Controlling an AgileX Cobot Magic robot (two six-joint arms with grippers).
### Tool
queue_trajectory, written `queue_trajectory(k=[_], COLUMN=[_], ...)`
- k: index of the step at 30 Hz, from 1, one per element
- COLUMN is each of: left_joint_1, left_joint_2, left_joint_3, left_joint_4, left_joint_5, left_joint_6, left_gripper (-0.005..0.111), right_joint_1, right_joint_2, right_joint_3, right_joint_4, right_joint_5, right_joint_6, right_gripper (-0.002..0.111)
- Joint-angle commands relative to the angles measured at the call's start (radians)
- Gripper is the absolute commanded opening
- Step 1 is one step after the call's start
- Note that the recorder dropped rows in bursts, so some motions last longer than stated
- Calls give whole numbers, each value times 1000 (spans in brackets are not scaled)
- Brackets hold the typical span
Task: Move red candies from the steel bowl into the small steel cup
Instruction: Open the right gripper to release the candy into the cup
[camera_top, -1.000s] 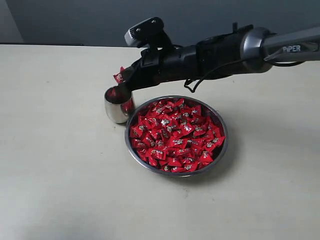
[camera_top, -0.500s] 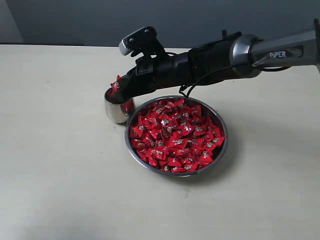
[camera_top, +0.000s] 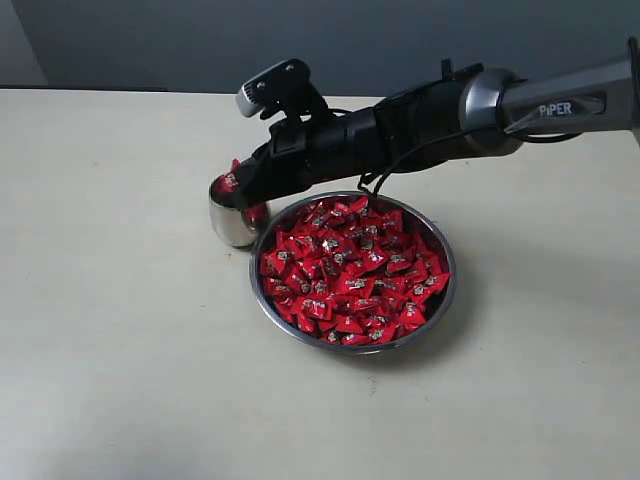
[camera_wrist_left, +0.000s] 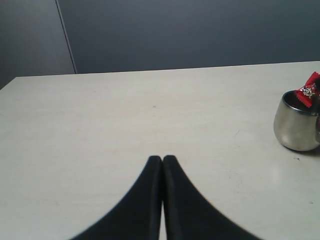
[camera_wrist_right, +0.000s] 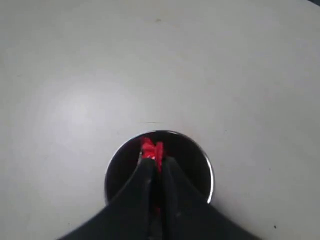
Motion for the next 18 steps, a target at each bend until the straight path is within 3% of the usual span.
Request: queue_trajectory(k=[1,4,11,13,16,18], left_joint_1=[1,1,1,1,1,1], left_joint_2=[-4,-4,-4,-4,-4,-4], left_joint_3=[4,4,4,4,4,4], left_joint_4=[-3,-3,-3,-3,-3,-3], left_joint_5=[-2,-2,-2,-2,-2,-2], left_joint_6=[-2,-2,-2,-2,-2,-2], left_gripper=[0,0,0,0,0,0], right_joint_1=[-1,-1,-3,-3,-3,-3], right_joint_2=[-1,-1,-10,-21,-52,-78], right_joint_3=[-7,-7,-7,-7,9,30], right_joint_4=[-13,-13,-17,-39,-48,-53], right_joint_5=[4,4,-4,-15,-23,-42], right_joint_6=[36,36,44,59,59,59], right_gripper=[23,34,34,27,2,0])
